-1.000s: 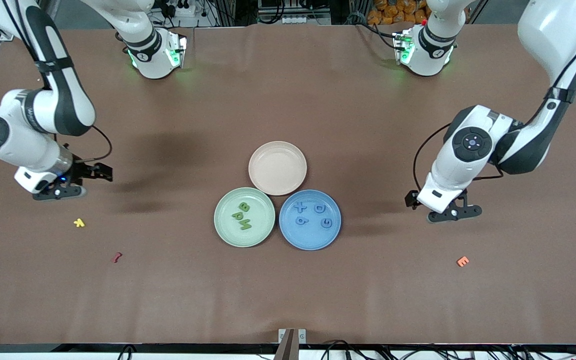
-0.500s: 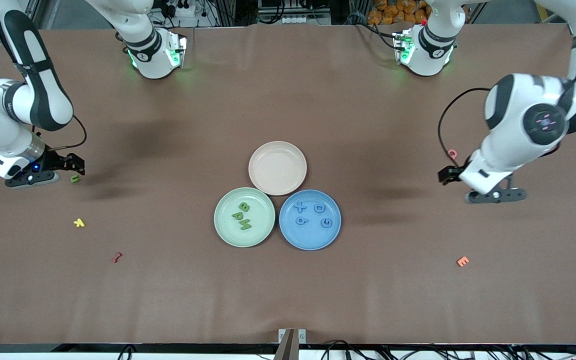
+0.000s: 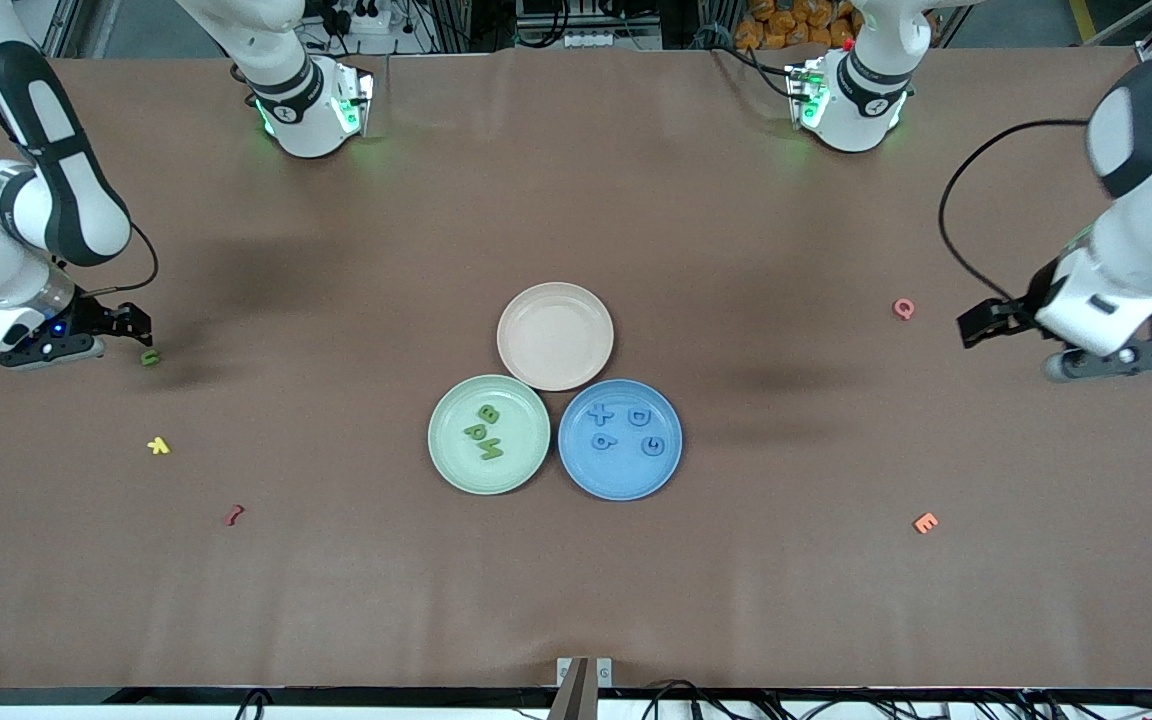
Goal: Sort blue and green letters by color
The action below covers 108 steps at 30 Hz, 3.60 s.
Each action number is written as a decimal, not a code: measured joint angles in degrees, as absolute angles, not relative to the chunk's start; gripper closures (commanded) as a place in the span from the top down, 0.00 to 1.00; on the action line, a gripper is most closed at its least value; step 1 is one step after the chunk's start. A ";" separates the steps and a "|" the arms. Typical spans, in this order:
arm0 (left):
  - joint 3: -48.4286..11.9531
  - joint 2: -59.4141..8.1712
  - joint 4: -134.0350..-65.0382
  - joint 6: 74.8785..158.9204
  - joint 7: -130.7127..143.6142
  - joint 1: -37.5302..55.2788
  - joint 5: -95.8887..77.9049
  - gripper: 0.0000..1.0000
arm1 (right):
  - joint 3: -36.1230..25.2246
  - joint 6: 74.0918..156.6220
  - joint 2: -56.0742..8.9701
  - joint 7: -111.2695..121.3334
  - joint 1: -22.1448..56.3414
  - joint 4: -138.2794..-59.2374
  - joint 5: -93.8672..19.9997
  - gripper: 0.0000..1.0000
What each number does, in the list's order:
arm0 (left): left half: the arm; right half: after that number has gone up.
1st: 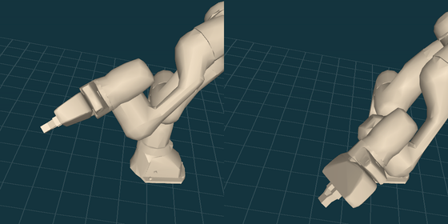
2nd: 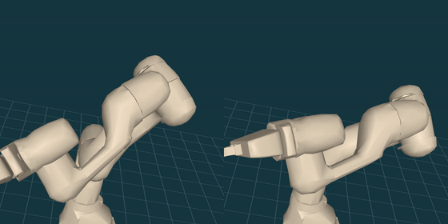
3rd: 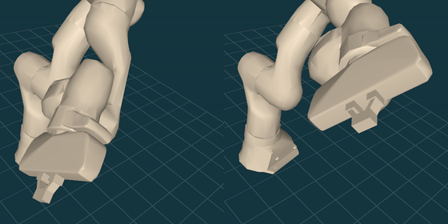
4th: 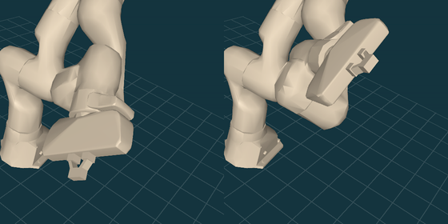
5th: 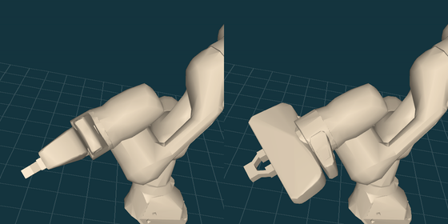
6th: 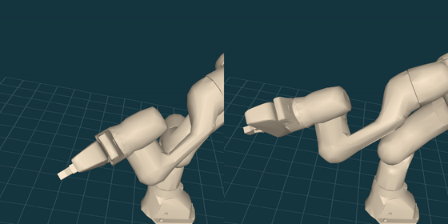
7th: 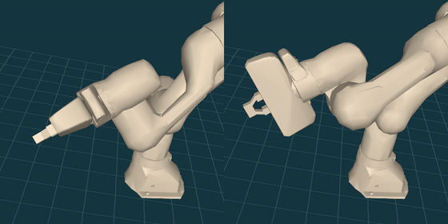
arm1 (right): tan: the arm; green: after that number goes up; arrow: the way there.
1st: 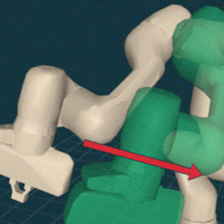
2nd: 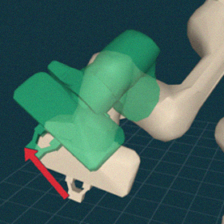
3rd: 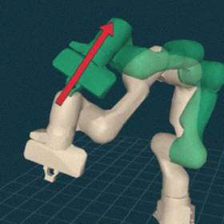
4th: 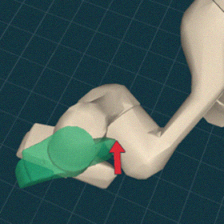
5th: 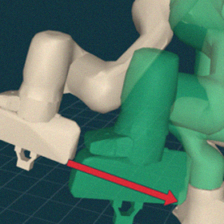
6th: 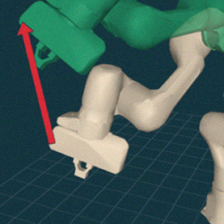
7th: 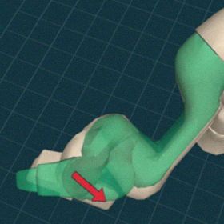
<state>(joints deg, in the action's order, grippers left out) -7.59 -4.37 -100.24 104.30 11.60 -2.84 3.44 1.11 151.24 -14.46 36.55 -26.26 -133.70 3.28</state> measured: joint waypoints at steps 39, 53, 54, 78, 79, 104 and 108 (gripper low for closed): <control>1.45 -1.76 -86.93 90.99 -0.04 3.61 -1.35 1.00 | 1.11 157.77 -20.98 43.83 -27.30 -133.69 -1.34 0.57; 0.57 -2.38 -86.60 90.98 -0.21 1.53 -1.13 1.00 | 1.13 158.95 -21.88 44.39 -27.49 -133.61 -1.35 0.33; 0.43 -2.48 -86.60 90.98 -0.21 1.52 -1.12 1.00 | 1.13 158.96 -21.90 44.39 -27.49 -133.59 -1.36 0.32; -0.94 -4.04 -86.51 91.04 -0.36 1.25 -0.82 1.00 | 1.20 159.09 -23.04 44.47 -27.49 -132.52 -1.37 0.00; -0.94 -4.04 -86.50 91.04 -0.36 1.24 -0.82 1.00 | 1.26 159.09 -23.04 44.47 -27.49 -132.43 -1.37 0.00; -1.15 -4.06 -86.36 90.78 -0.46 1.27 -0.86 1.00 | 12.88 140.20 -17.88 9.98 -19.33 -123.16 -1.83 0.00; -1.18 -4.05 -86.35 90.78 -0.46 1.34 -0.86 1.00 | 15.88 139.70 -16.79 -1.28 -16.10 -123.16 -1.85 0.00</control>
